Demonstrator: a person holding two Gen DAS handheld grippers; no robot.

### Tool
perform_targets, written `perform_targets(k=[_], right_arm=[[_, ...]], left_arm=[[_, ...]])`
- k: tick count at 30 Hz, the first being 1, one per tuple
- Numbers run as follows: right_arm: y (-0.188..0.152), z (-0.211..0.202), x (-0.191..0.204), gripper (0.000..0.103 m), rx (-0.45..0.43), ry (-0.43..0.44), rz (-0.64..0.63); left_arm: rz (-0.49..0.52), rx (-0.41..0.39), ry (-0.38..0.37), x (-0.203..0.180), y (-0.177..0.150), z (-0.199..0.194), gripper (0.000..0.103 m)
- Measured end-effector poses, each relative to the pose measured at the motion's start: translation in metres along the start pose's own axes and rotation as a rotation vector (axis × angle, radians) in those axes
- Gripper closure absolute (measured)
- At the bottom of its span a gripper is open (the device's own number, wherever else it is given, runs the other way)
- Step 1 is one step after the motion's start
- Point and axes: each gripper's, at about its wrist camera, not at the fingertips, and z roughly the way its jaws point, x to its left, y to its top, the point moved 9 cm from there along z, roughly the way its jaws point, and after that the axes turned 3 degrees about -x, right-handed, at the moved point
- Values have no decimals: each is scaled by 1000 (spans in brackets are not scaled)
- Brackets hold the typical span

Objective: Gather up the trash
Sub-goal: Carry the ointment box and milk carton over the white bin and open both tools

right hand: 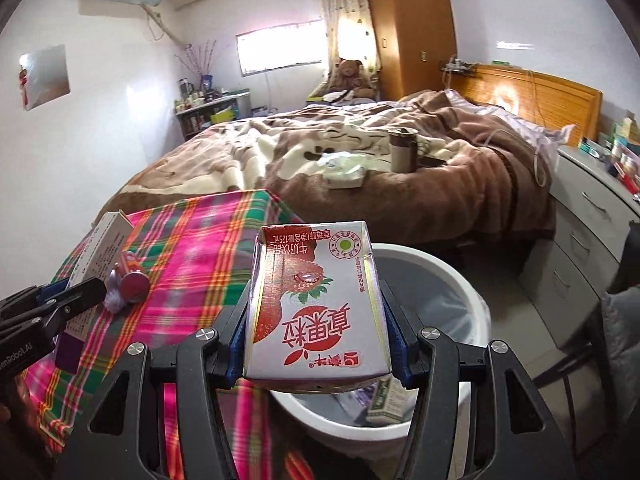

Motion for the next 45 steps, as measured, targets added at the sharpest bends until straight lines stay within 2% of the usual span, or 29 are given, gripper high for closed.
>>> perform_targets(k=[8, 22, 35, 36, 38, 40, 41, 45], right_arm=[[-8, 6, -31, 46, 33, -56, 42], [-25, 25, -69, 46, 111, -93, 86], [-37, 47, -82, 46, 185, -102, 78], [-37, 47, -82, 45, 185, -105, 72], [-35, 49, -82, 44, 182, -109, 64], [-35, 47, -82, 31, 175, -109, 60], [-34, 46, -82, 28, 170, -111, 60], [-33, 44, -83, 28, 163, -111, 87]], left_arm=[[37, 34, -51, -31, 0, 25, 65], [113, 94, -123, -89, -4, 70, 65], [135, 143, -154, -112, -10, 105, 65], [130, 146, -158, -112, -10, 106, 64], [124, 151, -157, -110, -10, 109, 52], [115, 144, -162, -109, -9, 107, 45], [113, 141, -165, -108, -8, 106, 44], [101, 135, -152, -101, -6, 102, 42]])
